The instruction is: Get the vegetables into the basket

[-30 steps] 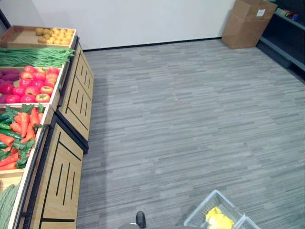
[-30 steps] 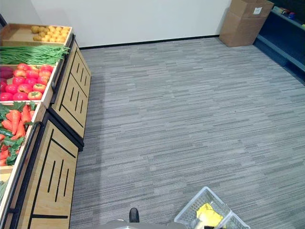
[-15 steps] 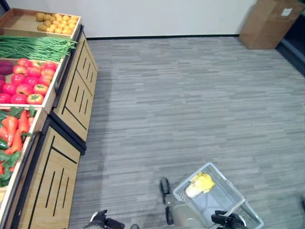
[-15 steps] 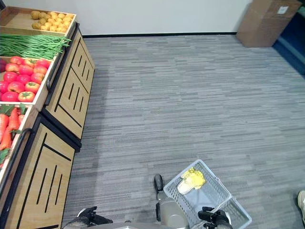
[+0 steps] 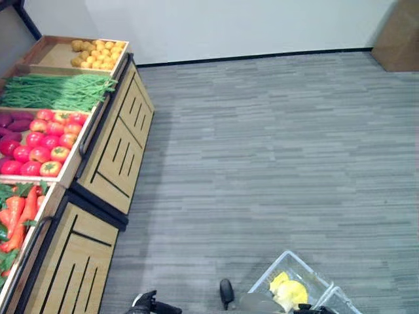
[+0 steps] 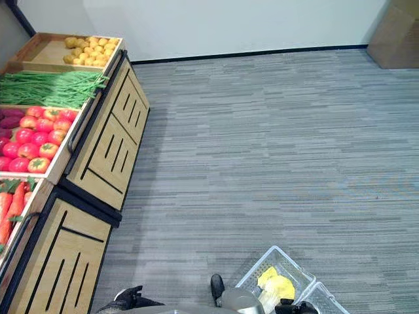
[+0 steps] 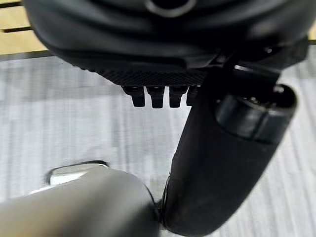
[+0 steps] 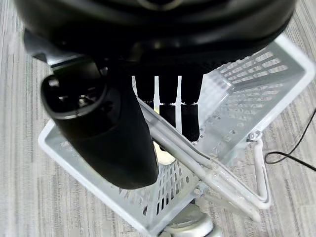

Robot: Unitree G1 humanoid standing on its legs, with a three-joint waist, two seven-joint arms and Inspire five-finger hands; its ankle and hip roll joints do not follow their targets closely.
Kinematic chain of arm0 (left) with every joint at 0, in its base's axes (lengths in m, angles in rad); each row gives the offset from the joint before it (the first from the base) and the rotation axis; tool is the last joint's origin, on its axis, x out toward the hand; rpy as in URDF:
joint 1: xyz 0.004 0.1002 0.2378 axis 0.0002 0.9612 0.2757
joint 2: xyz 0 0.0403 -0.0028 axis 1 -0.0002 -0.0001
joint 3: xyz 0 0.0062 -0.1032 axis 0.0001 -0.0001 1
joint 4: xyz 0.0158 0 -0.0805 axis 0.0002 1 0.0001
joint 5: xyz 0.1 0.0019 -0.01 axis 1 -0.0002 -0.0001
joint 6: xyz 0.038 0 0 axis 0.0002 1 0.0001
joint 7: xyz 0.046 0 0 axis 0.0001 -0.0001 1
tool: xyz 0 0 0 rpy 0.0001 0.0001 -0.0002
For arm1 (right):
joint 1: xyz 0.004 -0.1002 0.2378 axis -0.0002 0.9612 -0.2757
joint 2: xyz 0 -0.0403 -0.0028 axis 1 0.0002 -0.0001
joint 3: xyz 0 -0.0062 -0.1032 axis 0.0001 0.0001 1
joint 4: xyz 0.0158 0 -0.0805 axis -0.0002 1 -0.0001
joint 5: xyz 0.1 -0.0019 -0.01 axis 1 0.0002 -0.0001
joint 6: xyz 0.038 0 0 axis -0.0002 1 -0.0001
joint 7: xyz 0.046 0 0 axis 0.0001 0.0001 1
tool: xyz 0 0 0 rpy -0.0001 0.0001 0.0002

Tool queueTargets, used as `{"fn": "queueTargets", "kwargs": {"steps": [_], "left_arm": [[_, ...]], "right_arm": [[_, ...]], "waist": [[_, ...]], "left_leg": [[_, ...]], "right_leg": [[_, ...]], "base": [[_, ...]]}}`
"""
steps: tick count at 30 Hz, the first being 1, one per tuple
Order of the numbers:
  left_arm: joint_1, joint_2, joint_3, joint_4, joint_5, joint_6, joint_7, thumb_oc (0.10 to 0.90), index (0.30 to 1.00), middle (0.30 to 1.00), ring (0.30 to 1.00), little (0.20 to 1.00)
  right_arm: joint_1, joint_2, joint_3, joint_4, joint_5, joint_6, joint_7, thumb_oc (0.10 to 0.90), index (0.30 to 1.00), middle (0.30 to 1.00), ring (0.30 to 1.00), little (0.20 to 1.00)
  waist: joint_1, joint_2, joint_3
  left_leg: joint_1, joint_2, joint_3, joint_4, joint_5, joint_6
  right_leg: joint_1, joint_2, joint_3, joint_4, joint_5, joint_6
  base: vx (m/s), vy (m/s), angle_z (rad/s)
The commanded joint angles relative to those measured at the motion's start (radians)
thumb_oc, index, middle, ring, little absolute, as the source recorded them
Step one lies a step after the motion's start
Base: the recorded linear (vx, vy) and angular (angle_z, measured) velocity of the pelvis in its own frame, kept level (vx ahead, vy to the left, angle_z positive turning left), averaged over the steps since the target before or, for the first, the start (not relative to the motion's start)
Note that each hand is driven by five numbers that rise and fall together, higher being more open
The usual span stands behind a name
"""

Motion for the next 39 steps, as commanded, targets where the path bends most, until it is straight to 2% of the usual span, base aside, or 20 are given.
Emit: {"fn": "queueTargets", "kwargs": {"steps": [1, 2, 4, 5, 7, 8, 9, 10, 14, 17, 22, 31, 36, 39], "left_arm": [[0.010, 0.021, -0.012, -0.035, -0.027, -0.004, 0.024, 0.900, 1.000, 1.000, 1.000, 1.000], [0.010, 0.020, -0.009, -0.042, -0.033, -0.006, 0.025, 0.900, 1.000, 1.000, 1.000, 1.000], [0.015, 0.020, -0.011, -0.046, -0.035, -0.005, 0.026, 0.900, 1.000, 1.000, 1.000, 1.000], [0.020, 0.017, -0.013, -0.050, -0.038, -0.004, 0.025, 0.900, 1.000, 1.000, 1.000, 1.000], [0.022, 0.016, -0.015, -0.051, -0.037, -0.003, 0.025, 0.900, 1.000, 1.000, 1.000, 1.000], [0.022, 0.016, -0.018, -0.052, -0.037, -0.003, 0.022, 0.900, 1.000, 1.000, 1.000, 1.000], [0.021, 0.014, -0.022, -0.049, -0.033, -0.004, 0.021, 0.900, 1.000, 1.000, 1.000, 1.000], [0.020, 0.010, -0.029, -0.044, -0.027, -0.001, 0.023, 0.900, 1.000, 1.000, 1.000, 1.000], [0.024, 0.010, -0.037, -0.028, -0.004, 0.001, 0.022, 0.900, 1.000, 1.000, 1.000, 1.000], [0.028, 0.012, -0.036, -0.022, 0.011, 0.006, 0.018, 0.900, 1.000, 1.000, 1.000, 1.000], [0.030, 0.011, -0.046, -0.014, 0.032, 0.009, 0.012, 0.900, 1.000, 1.000, 1.000, 1.000], [0.025, 0.020, -0.047, -0.033, 0.021, 0.004, 0.016, 0.900, 1.000, 1.000, 1.000, 1.000], [0.025, 0.033, -0.032, -0.031, 0.002, 0.000, 0.020, 0.900, 1.000, 1.000, 1.000, 1.000], [0.021, 0.040, -0.029, -0.029, -0.013, -0.004, 0.021, 0.900, 1.000, 1.000, 1.000, 1.000]], "right_arm": [[0.029, -0.029, -0.009, -0.006, 0.006, -0.022, 0.001, 0.400, 0.300, 0.300, 0.300, 0.300], [0.025, -0.030, -0.010, -0.004, 0.009, -0.020, -0.001, 0.400, 0.300, 0.300, 0.300, 0.300], [0.026, -0.034, -0.011, 0.001, 0.009, -0.014, -0.001, 0.400, 0.300, 0.300, 0.300, 0.300], [0.024, -0.034, -0.010, 0.004, 0.006, -0.012, 0.000, 0.400, 0.300, 0.300, 0.300, 0.300], [0.024, -0.036, -0.011, 0.006, 0.006, -0.012, -0.001, 0.400, 0.300, 0.300, 0.300, 0.300], [0.024, -0.040, -0.009, 0.006, 0.004, -0.013, -0.002, 0.400, 0.300, 0.300, 0.300, 0.300], [0.029, -0.039, -0.007, 0.005, 0.000, -0.014, -0.005, 0.400, 0.300, 0.300, 0.300, 0.300], [0.033, -0.039, -0.004, 0.008, -0.005, -0.014, -0.006, 0.400, 0.300, 0.300, 0.300, 0.300], [0.044, -0.022, -0.006, 0.022, -0.007, -0.018, -0.012, 0.400, 0.300, 0.300, 0.300, 0.300], [0.047, -0.017, -0.010, 0.018, -0.006, -0.017, -0.007, 0.400, 0.300, 0.300, 0.300, 0.300], [0.048, -0.007, -0.015, 0.035, 0.000, -0.012, -0.003, 0.400, 0.300, 0.300, 0.300, 0.300], [0.041, 0.000, 0.022, 0.036, -0.037, -0.009, -0.001, 0.400, 0.300, 0.300, 0.300, 0.300], [0.022, -0.007, 0.057, 0.024, -0.082, -0.017, -0.002, 0.400, 0.300, 0.300, 0.300, 0.300], [0.011, -0.017, 0.074, 0.016, -0.107, -0.022, -0.008, 0.400, 0.300, 0.300, 0.300, 0.300]], "waist": [[0.029, -0.039, 0.000], [0.043, -0.051, 0.008], [0.059, -0.061, 0.008], [0.067, -0.062, 0.005], [0.078, -0.061, 0.010], [0.088, -0.054, 0.010], [0.092, -0.040, 0.011], [0.100, -0.028, 0.009], [0.093, -0.009, -0.004], [0.090, 0.001, -0.029], [0.086, 0.003, -0.038], [0.113, -0.005, -0.036], [0.164, -0.024, -0.028], [0.196, -0.035, -0.018]], "left_leg": [[-0.012, -0.016, 0.103, -0.050, 0.259, 0.082], [-0.037, -0.020, 0.116, 0.006, 0.251, 0.096], [-0.085, -0.038, 0.133, 0.038, 0.212, 0.111], [-0.123, -0.052, 0.148, -0.007, 0.177, 0.121], [-0.147, -0.058, 0.156, -0.014, 0.151, 0.124], [-0.168, -0.064, 0.178, -0.149, 0.098, 0.133], [-0.164, -0.056, 0.207, -0.317, 0.092, 0.135], [-0.173, -0.057, 0.201, -0.402, 0.096, 0.136], [-0.090, -0.084, 0.144, -0.533, 0.098, 0.146], [-0.043, -0.081, 0.158, -0.595, 0.099, 0.149], [-0.014, -0.079, 0.154, -0.600, 0.081, 0.156], [-0.010, -0.081, 0.128, -0.599, 0.070, 0.165], [-0.035, -0.088, 0.050, -0.579, 0.080, 0.162], [-0.068, -0.108, -0.027, -0.552, 0.090, 0.151]], "right_leg": [[-0.070, -0.088, 0.061, 0.072, -0.021, 0.114], [-0.055, -0.091, 0.073, 0.074, -0.025, 0.108], [-0.030, -0.097, 0.085, 0.076, -0.037, 0.106], [-0.018, -0.104, 0.089, 0.083, -0.045, 0.108], [-0.004, -0.106, 0.095, 0.092, -0.055, 0.110], [0.021, -0.106, 0.100, 0.092, -0.071, 0.119], [0.042, -0.096, 0.095, 0.083, -0.083, 0.125], [0.050, -0.084, 0.091, 0.081, -0.089, 0.127], [0.076, -0.073, 0.072, 0.067, -0.105, 0.134], [0.096, -0.077, 0.066, 0.038, -0.110, 0.138], [0.116, -0.087, 0.055, 0.024, -0.118, 0.143], [0.116, -0.095, 0.029, 0.045, -0.137, 0.142], [0.118, -0.106, -0.054, 0.063, -0.155, 0.137], [0.125, -0.121, -0.140, 0.064, -0.163, 0.134]], "base": [[0.17, -0.268, -0.06], [0.16, -0.222, -0.21], [0.16, -0.146, -0.21], [0.13, -0.058, -0.18], [0.14, -0.021, -0.28], [0.25, 0.005, -0.14], [0.25, 0.023, 0.00], [0.17, 0.027, -0.02], [0.14, -0.006, -0.10], [0.14, 0.019, -0.13], [0.09, 0.013, 0.23], [0.04, -0.004, 0.10], [-0.01, -0.046, 0.54], [-0.05, -0.059, 0.89]]}}
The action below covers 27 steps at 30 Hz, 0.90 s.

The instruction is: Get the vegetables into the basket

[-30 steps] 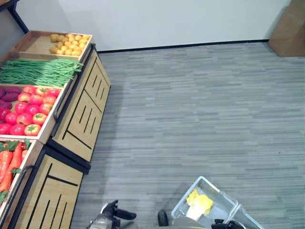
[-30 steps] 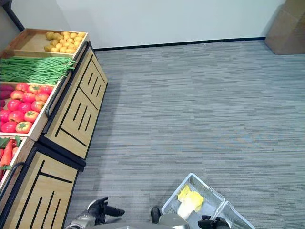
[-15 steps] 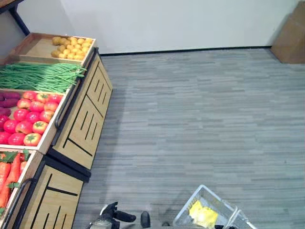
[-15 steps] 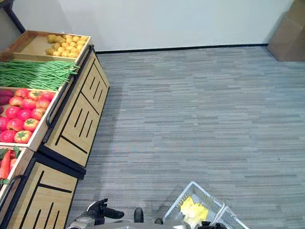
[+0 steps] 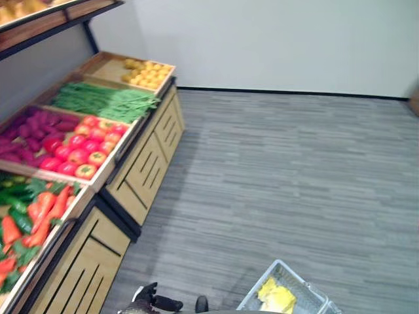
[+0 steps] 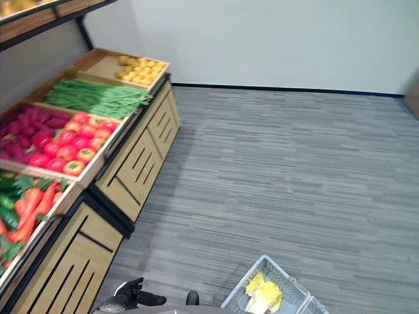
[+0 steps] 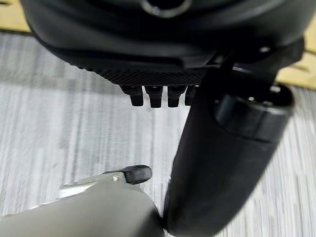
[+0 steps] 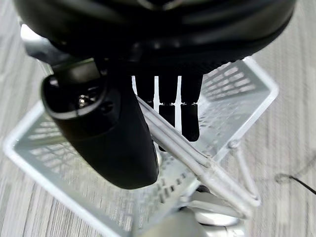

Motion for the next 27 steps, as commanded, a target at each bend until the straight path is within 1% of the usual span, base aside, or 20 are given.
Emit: {"fn": "queueTargets", "kwargs": {"steps": [1, 5, 6, 7, 8, 9, 10, 11, 12, 13, 14, 15, 17, 19, 22, 24, 25, 26, 27], "left_arm": [[0.007, 0.009, -0.009, 0.034, -0.010, 0.005, 0.019, 0.900, 1.000, 1.000, 1.000, 1.000], [0.007, 0.024, -0.008, 0.035, -0.017, 0.002, 0.019, 0.900, 1.000, 1.000, 1.000, 1.000], [0.002, 0.026, -0.010, 0.036, -0.019, 0.001, 0.019, 0.900, 1.000, 1.000, 1.000, 1.000], [0.002, 0.026, -0.010, 0.036, -0.019, 0.001, 0.019, 0.900, 1.000, 1.000, 1.000, 1.000], [-0.011, 0.029, -0.016, 0.031, -0.019, 0.000, 0.024, 0.900, 1.000, 1.000, 1.000, 1.000], [-0.012, 0.033, -0.008, 0.026, -0.020, 0.000, 0.026, 0.900, 1.000, 1.000, 1.000, 1.000], [-0.010, 0.034, -0.003, 0.024, -0.018, 0.000, 0.025, 0.900, 1.000, 1.000, 1.000, 1.000], [-0.010, 0.034, -0.003, 0.024, -0.018, 0.000, 0.025, 0.900, 1.000, 1.000, 1.000, 1.000], [-0.009, 0.039, 0.008, 0.031, -0.014, 0.000, 0.023, 0.900, 1.000, 1.000, 1.000, 1.000], [-0.006, 0.040, 0.012, 0.033, -0.012, 0.001, 0.023, 0.900, 1.000, 1.000, 1.000, 1.000], [-0.003, 0.041, 0.015, 0.036, -0.007, 0.003, 0.019, 0.900, 1.000, 1.000, 1.000, 1.000], [0.003, 0.041, 0.017, 0.040, -0.004, 0.002, 0.017, 0.900, 1.000, 1.000, 1.000, 1.000], [0.021, 0.039, 0.031, 0.060, 0.001, 0.003, 0.017, 0.900, 1.000, 1.000, 1.000, 1.000], [0.033, 0.038, 0.043, 0.071, -0.001, 0.004, 0.015, 0.900, 1.000, 1.000, 1.000, 1.000], [0.041, 0.041, 0.055, 0.081, 0.004, 0.008, 0.016, 0.900, 1.000, 1.000, 1.000, 1.000], [0.037, 0.048, 0.052, 0.086, 0.016, 0.013, 0.017, 0.900, 1.000, 1.000, 1.000, 1.000], [0.035, 0.051, 0.048, 0.083, 0.021, 0.012, 0.018, 0.900, 1.000, 1.000, 1.000, 1.000], [0.023, 0.060, 0.034, 0.075, 0.028, 0.013, 0.020, 0.900, 1.000, 1.000, 1.000, 1.000], [0.022, 0.059, 0.034, 0.075, 0.028, 0.013, 0.020, 0.900, 1.000, 1.000, 1.000, 1.000]], "right_arm": [[-0.034, -0.051, -0.014, -0.009, -0.073, -0.026, -0.004, 0.400, 0.300, 0.300, 0.300, 0.300], [-0.053, -0.065, -0.007, -0.021, -0.090, -0.034, -0.015, 0.400, 0.300, 0.300, 0.300, 0.300], [-0.059, -0.068, -0.008, -0.030, -0.088, -0.038, -0.018, 0.400, 0.300, 0.300, 0.300, 0.300], [-0.060, -0.068, -0.008, -0.030, -0.088, -0.038, -0.018, 0.400, 0.300, 0.300, 0.300, 0.300], [-0.084, -0.083, -0.013, -0.058, -0.083, -0.047, -0.026, 0.400, 0.300, 0.300, 0.300, 0.300], [-0.098, -0.089, -0.012, -0.068, -0.084, -0.046, -0.027, 0.400, 0.300, 0.300, 0.300, 0.300], [-0.100, -0.088, -0.016, -0.069, -0.082, -0.045, -0.027, 0.400, 0.300, 0.300, 0.300, 0.300], [-0.100, -0.088, -0.016, -0.069, -0.082, -0.045, -0.027, 0.400, 0.300, 0.300, 0.300, 0.300], [-0.103, -0.081, -0.021, -0.084, -0.079, -0.048, -0.026, 0.400, 0.300, 0.300, 0.300, 0.300], [-0.101, -0.079, -0.024, -0.084, -0.080, -0.045, -0.025, 0.400, 0.300, 0.300, 0.300, 0.300], [-0.099, -0.073, -0.024, -0.083, -0.083, -0.042, -0.024, 0.400, 0.300, 0.300, 0.300, 0.300], [-0.097, -0.069, -0.022, -0.084, -0.086, -0.041, -0.023, 0.400, 0.300, 0.300, 0.300, 0.300], [-0.104, -0.053, -0.005, -0.087, -0.098, -0.038, -0.019, 0.400, 0.300, 0.300, 0.300, 0.300], [-0.110, -0.037, 0.006, -0.085, -0.111, -0.035, -0.016, 0.400, 0.300, 0.300, 0.300, 0.300], [-0.116, -0.019, 0.020, -0.084, -0.129, -0.030, -0.016, 0.400, 0.300, 0.300, 0.300, 0.300], [-0.115, -0.013, 0.018, -0.087, -0.129, -0.029, -0.017, 0.400, 0.300, 0.300, 0.300, 0.300], [-0.113, -0.012, 0.017, -0.090, -0.131, -0.029, -0.014, 0.400, 0.300, 0.300, 0.300, 0.300], [-0.113, -0.017, 0.009, -0.092, -0.126, -0.027, -0.017, 0.400, 0.300, 0.300, 0.300, 0.300], [-0.114, -0.018, 0.009, -0.092, -0.126, -0.027, -0.017, 0.400, 0.300, 0.300, 0.300, 0.300]], "waist": [[0.062, 0.000, 0.040], [0.109, -0.007, 0.054], [0.118, -0.010, 0.061], [0.114, -0.009, 0.057], [0.101, -0.010, 0.075], [0.097, -0.016, 0.081], [0.099, -0.017, 0.082], [0.099, -0.017, 0.082], [0.074, -0.034, 0.075], [0.066, -0.033, 0.070], [0.062, -0.026, 0.061], [0.061, -0.021, 0.054], [0.067, -0.015, 0.038], [0.073, -0.014, 0.029], [0.086, -0.015, 0.014], [0.084, -0.010, 0.010], [0.078, -0.003, 0.013], [0.052, 0.009, 0.035], [0.053, 0.007, 0.036]], "left_leg": [[0.079, 0.020, -0.118, -0.021, -0.029, -0.040], [0.046, -0.006, -0.214, -0.002, -0.010, -0.056], [0.036, -0.007, -0.215, 0.004, -0.008, -0.061], [0.030, -0.008, -0.218, 0.005, -0.006, -0.061], [-0.020, 0.031, -0.065, 0.037, -0.005, -0.052], [-0.030, 0.068, 0.058, 0.053, -0.014, -0.045], [-0.032, 0.088, 0.118, 0.057, -0.016, -0.047], [-0.032, 0.088, 0.118, 0.057, -0.016, -0.047], [-0.032, 0.144, 0.294, 0.088, -0.035, -0.061], [-0.030, 0.163, 0.342, 0.086, -0.033, -0.068], [-0.021, 0.170, 0.369, 0.067, -0.030, -0.074], [-0.016, 0.167, 0.360, 0.045, -0.019, -0.079], [0.005, 0.150, 0.327, 0.007, -0.025, -0.075], [0.027, 0.138, 0.329, -0.013, -0.030, -0.069], [0.055, 0.113, 0.326, -0.038, -0.045, -0.049], [0.073, 0.088, 0.314, -0.054, -0.058, -0.026], [0.091, 0.074, 0.300, -0.064, -0.069, -0.011], [0.122, 0.039, 0.269, -0.073, -0.090, 0.022], [0.121, 0.036, 0.271, -0.073, -0.091, 0.025]], "right_leg": [[-0.065, -0.058, -0.002, 0.137, -0.088, 0.092], [-0.052, -0.067, -0.118, 0.154, -0.115, 0.089], [-0.049, -0.073, -0.148, 0.160, -0.125, 0.086], [-0.053, -0.073, -0.152, 0.158, -0.122, 0.087], [-0.063, -0.098, -0.217, 0.179, -0.127, 0.093], [-0.063, -0.114, -0.241, 0.182, -0.125, 0.100], [-0.058, -0.120, -0.256, 0.178, -0.122, 0.103], [-0.058, -0.120, -0.256, 0.178, -0.122, 0.103], [-0.035, -0.149, -0.314, 0.179, -0.129, 0.117], [-0.031, -0.157, -0.335, 0.179, -0.124, 0.119], [-0.023, -0.163, -0.357, 0.172, -0.125, 0.118], [-0.013, -0.165, -0.373, 0.164, -0.126, 0.117], [0.001, -0.171, -0.373, 0.152, -0.126, 0.119], [0.019, -0.181, -0.371, 0.143, -0.123, 0.124], [0.035, -0.205, -0.369, 0.146, -0.120, 0.140], [0.019, -0.241, -0.364, 0.230, -0.120, 0.148], [-0.009, -0.269, -0.353, 0.313, -0.110, 0.150], [-0.085, -0.332, -0.300, 0.496, -0.012, 0.162], [-0.090, -0.337, -0.296, 0.504, -0.014, 0.166]], "base": [[-0.04, -0.058, 1.28], [-0.04, -0.035, 1.17], [-0.04, -0.001, 1.63], [-0.11, 0.087, 0.99], [-0.13, 0.141, 0.73], [-0.13, 0.158, 0.85], [-0.04, 0.071, 1.04], [0.03, 0.071, 1.33], [0.04, 0.089, 1.11], [0.05, 0.141, 1.45], [0.04, 0.135, 1.56], [0.09, 0.149, 1.57], [0.13, 0.145, 0.92], [0.14, 0.155, 0.47], [0.17, 0.186, 0.12], [0.17, 0.220, 0.13], [0.19, 0.366, 0.28], [0.15, 0.316, 0.70], [0.11, 0.323, 0.90]]}}
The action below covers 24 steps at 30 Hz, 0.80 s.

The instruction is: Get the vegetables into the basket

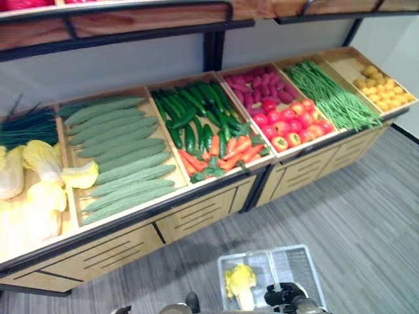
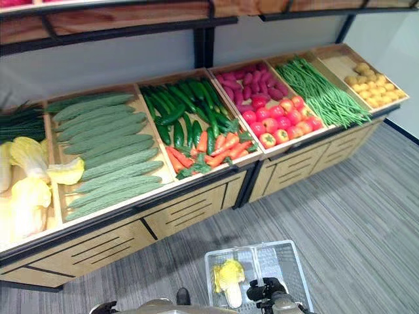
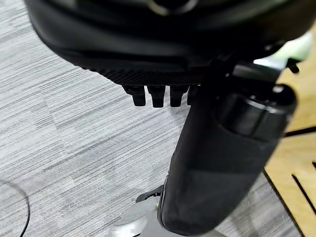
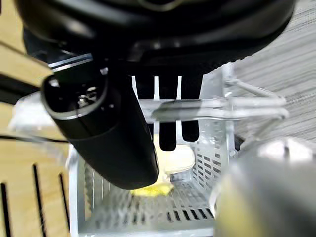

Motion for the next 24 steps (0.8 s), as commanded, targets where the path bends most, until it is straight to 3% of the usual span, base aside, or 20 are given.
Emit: {"fn": "queueTargets", "kwargs": {"steps": [1, 2, 3, 4, 5, 7, 9, 13, 24], "left_arm": [[-0.048, 0.025, 0.014, 0.002, 0.038, -0.020, 0.015, 0.900, 1.000, 1.000, 1.000, 1.000], [-0.056, 0.028, 0.003, -0.009, 0.041, -0.022, 0.014, 0.900, 1.000, 1.000, 1.000, 1.000], [-0.056, 0.028, 0.003, -0.009, 0.041, -0.022, 0.014, 0.900, 1.000, 1.000, 1.000, 1.000], [-0.064, 0.033, -0.010, -0.015, 0.047, -0.028, 0.012, 0.900, 1.000, 1.000, 1.000, 1.000], [-0.064, 0.032, -0.010, -0.015, 0.047, -0.028, 0.012, 0.900, 1.000, 1.000, 1.000, 1.000], [-0.080, 0.039, -0.029, -0.017, 0.050, -0.035, 0.015, 0.900, 1.000, 1.000, 1.000, 1.000], [-0.084, 0.040, -0.029, -0.012, 0.059, -0.032, 0.013, 0.900, 1.000, 1.000, 1.000, 1.000], [-0.058, 0.020, -0.023, -0.005, 0.053, -0.030, 0.015, 0.900, 1.000, 1.000, 1.000, 1.000], [-0.024, 0.020, -0.011, -0.009, 0.047, -0.030, 0.026, 0.900, 1.000, 1.000, 1.000, 1.000]], "right_arm": [[-0.002, -0.062, -0.005, 0.009, 0.001, 0.029, 0.000, 0.400, 0.300, 0.300, 0.300, 0.300], [-0.005, -0.065, -0.003, 0.013, 0.006, 0.028, -0.002, 0.400, 0.300, 0.300, 0.300, 0.300], [-0.005, -0.065, -0.003, 0.013, 0.006, 0.028, -0.002, 0.400, 0.300, 0.300, 0.300, 0.300], [-0.003, -0.065, -0.002, 0.024, 0.018, 0.029, -0.002, 0.400, 0.300, 0.300, 0.300, 0.300], [-0.003, -0.065, -0.002, 0.024, 0.018, 0.029, -0.002, 0.400, 0.300, 0.300, 0.300, 0.300], [0.006, -0.068, -0.006, 0.052, 0.042, 0.031, -0.008, 0.400, 0.300, 0.300, 0.300, 0.300], [0.012, -0.066, -0.012, 0.061, 0.051, 0.034, -0.005, 0.400, 0.300, 0.300, 0.300, 0.300], [0.034, -0.077, -0.026, 0.090, 0.059, 0.040, -0.005, 0.400, 0.300, 0.300, 0.300, 0.300], [0.047, -0.152, -0.103, 0.118, 0.114, 0.036, -0.017, 0.400, 0.300, 0.300, 0.300, 0.300]], "waist": [[-0.025, 0.012, 0.046], [-0.043, 0.032, 0.049], [-0.042, 0.032, 0.049], [-0.063, 0.035, 0.046], [-0.063, 0.035, 0.045], [-0.091, 0.008, 0.033], [-0.091, 0.001, 0.024], [-0.071, -0.008, -0.017], [-0.057, -0.018, -0.026]], "left_leg": [[0.019, 0.027, -0.114, 0.005, -0.042, -0.079], [0.012, 0.041, -0.135, 0.005, -0.028, -0.075], [0.012, 0.041, -0.134, 0.005, -0.028, -0.075], [0.025, 0.046, -0.175, 0.005, -0.030, -0.084], [0.025, 0.046, -0.175, 0.005, -0.030, -0.084], [0.035, 0.026, -0.236, 0.005, -0.044, -0.100], [0.027, 0.020, -0.258, 0.005, -0.034, -0.102], [0.023, 0.023, -0.273, 0.005, -0.032, -0.112], [0.050, 0.044, -0.309, 0.005, -0.030, -0.131]], "right_leg": [[-0.077, 0.083, 0.132, 0.019, 0.101, -0.023], [-0.149, 0.150, 0.239, 0.033, 0.086, -0.047], [-0.151, 0.149, 0.240, 0.035, 0.085, -0.047], [-0.175, 0.230, 0.338, -0.067, 0.043, -0.051], [-0.175, 0.230, 0.338, -0.068, 0.043, -0.051], [-0.163, 0.315, 0.493, -0.419, 0.088, -0.019], [-0.146, 0.330, 0.534, -0.442, 0.094, -0.022], [-0.042, 0.325, 0.507, -0.568, 0.123, -0.029], [0.037, 0.336, 0.452, -0.606, 0.104, -0.054]], "base": [[0.00, 0.135, 0.70], [0.00, 0.124, 0.36], [0.12, -0.035, 0.32], [0.13, -0.058, 0.66], [0.22, -0.163, 0.68], [0.17, -0.194, 0.43], [0.08, -0.101, 0.72], [0.07, -0.141, 0.65], [0.03, -0.094, 0.14]]}}
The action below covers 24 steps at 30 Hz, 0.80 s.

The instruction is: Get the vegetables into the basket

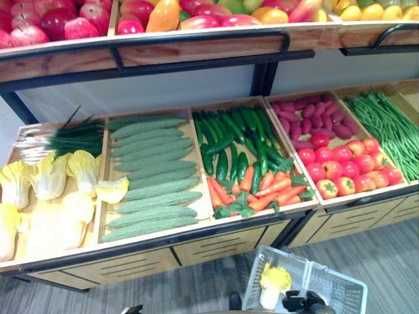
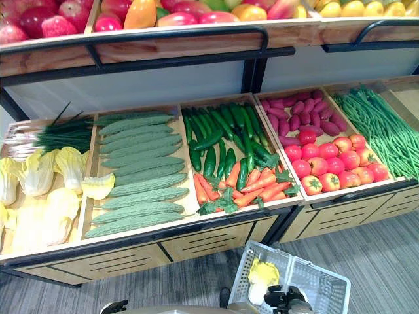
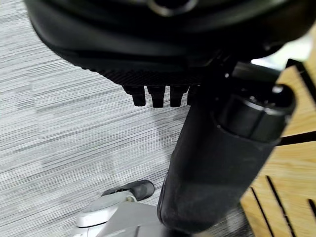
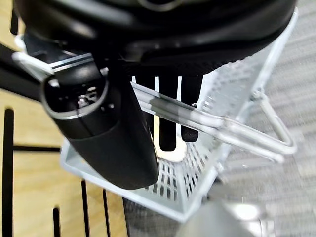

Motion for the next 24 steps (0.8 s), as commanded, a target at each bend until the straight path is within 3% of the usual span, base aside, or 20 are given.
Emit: {"fn": "queueTargets", "kwargs": {"steps": [1, 6, 8, 9, 10, 11, 12, 13, 17, 24], "left_arm": [[-0.024, 0.023, 0.023, 0.012, 0.000, -0.017, 0.016, 0.900, 1.000, 1.000, 1.000, 1.000], [0.006, 0.024, 0.003, -0.158, -0.069, -0.048, 0.002, 0.900, 1.000, 1.000, 1.000, 1.000], [0.069, 0.041, 0.002, -0.393, -0.152, -0.065, -0.008, 0.900, 1.000, 1.000, 1.000, 1.000], [0.072, 0.042, 0.002, -0.397, -0.152, -0.062, -0.008, 0.900, 1.000, 1.000, 1.000, 1.000], [0.180, 0.072, 0.039, -0.687, -0.222, -0.067, -0.025, 0.900, 1.000, 1.000, 1.000, 1.000], [0.225, 0.079, 0.072, -0.804, -0.246, -0.071, -0.022, 0.900, 1.000, 1.000, 1.000, 1.000], [0.320, 0.067, 0.168, -1.012, -0.304, -0.080, 0.002, 0.900, 1.000, 1.000, 1.000, 1.000], [0.325, 0.067, 0.170, -1.018, -0.304, -0.076, 0.003, 0.900, 1.000, 1.000, 1.000, 1.000], [0.393, 0.005, 0.335, -1.239, -0.404, -0.100, 0.092, 0.900, 1.000, 1.000, 1.000, 1.000], [0.378, -0.002, 0.397, -1.478, -0.439, -0.137, 0.138, 0.900, 1.000, 1.000, 1.000, 1.000]], "right_arm": [[0.012, -0.077, -0.034, 0.042, 0.039, -0.019, -0.031, 0.400, 0.300, 0.300, 0.300, 0.300], [0.011, -0.126, -0.074, 0.065, 0.051, -0.016, -0.034, 0.400, 0.300, 0.300, 0.300, 0.300], [0.028, -0.132, -0.092, 0.060, 0.059, -0.017, -0.035, 0.400, 0.300, 0.300, 0.300, 0.300], [0.030, -0.132, -0.092, 0.059, 0.059, -0.017, -0.035, 0.400, 0.300, 0.300, 0.300, 0.300], [0.049, -0.131, -0.116, 0.051, 0.060, -0.014, -0.037, 0.400, 0.300, 0.300, 0.300, 0.300], [0.057, -0.127, -0.125, 0.048, 0.061, -0.011, -0.038, 0.400, 0.300, 0.300, 0.300, 0.300], [0.076, -0.114, -0.144, 0.035, 0.058, -0.005, -0.044, 0.400, 0.300, 0.300, 0.300, 0.300], [0.078, -0.114, -0.142, 0.034, 0.058, -0.005, -0.045, 0.400, 0.300, 0.300, 0.300, 0.300], [0.119, -0.078, -0.148, -0.008, 0.047, 0.013, -0.055, 0.400, 0.300, 0.300, 0.300, 0.300], [0.133, -0.047, -0.089, -0.072, 0.042, 0.021, -0.057, 0.400, 0.300, 0.300, 0.300, 0.300]], "waist": [[-0.009, -0.017, -0.003], [0.006, -0.015, 0.011], [0.016, -0.014, 0.016], [0.016, -0.014, 0.015], [0.027, -0.014, 0.019], [0.031, -0.015, 0.021], [0.044, -0.017, 0.026], [0.041, -0.018, 0.025], [0.056, -0.022, 0.019], [0.064, -0.029, 0.019]], "left_leg": [[-0.035, -0.017, -0.048, -0.061, 0.065, -0.023], [-0.046, -0.017, -0.072, -0.058, 0.073, -0.027], [-0.051, -0.018, -0.085, -0.058, 0.076, -0.027], [-0.050, -0.018, -0.086, -0.058, 0.076, -0.027], [-0.052, -0.018, -0.098, -0.057, 0.079, -0.027], [-0.054, -0.018, -0.103, -0.056, 0.080, -0.027], [-0.057, -0.018, -0.113, -0.055, 0.080, -0.027], [-0.057, -0.019, -0.114, -0.055, 0.080, -0.027], [-0.056, -0.018, -0.130, -0.060, 0.077, -0.029], [-0.045, -0.014, -0.155, -0.061, 0.068, -0.034]], "right_leg": [[0.067, -0.023, 0.014, 0.018, -0.136, 0.087], [0.063, -0.024, -0.019, 0.018, -0.137, 0.084], [0.068, -0.023, -0.031, 0.015, -0.139, 0.085], [0.068, -0.023, -0.032, 0.015, -0.139, 0.085], [0.073, -0.024, -0.043, 0.014, -0.141, 0.085], [0.073, -0.025, -0.047, 0.015, -0.142, 0.085], [0.074, -0.027, -0.058, 0.016, -0.144, 0.085], [0.074, -0.027, -0.059, 0.016, -0.144, 0.085], [0.084, -0.029, -0.081, 0.010, -0.151, 0.084], [0.104, -0.033, -0.105, 0.010, -0.163, 0.078]], "base": [[0.00, -0.052, 0.06], [-0.02, -0.030, 0.10], [-0.01, -0.015, 0.24], [0.01, -0.019, 0.34], [0.01, -0.020, 0.37], [0.02, -0.037, 0.35], [0.01, -0.024, 0.29], [0.01, -0.023, 0.20], [0.03, -0.013, 0.15], [0.03, -0.013, 0.14]]}}
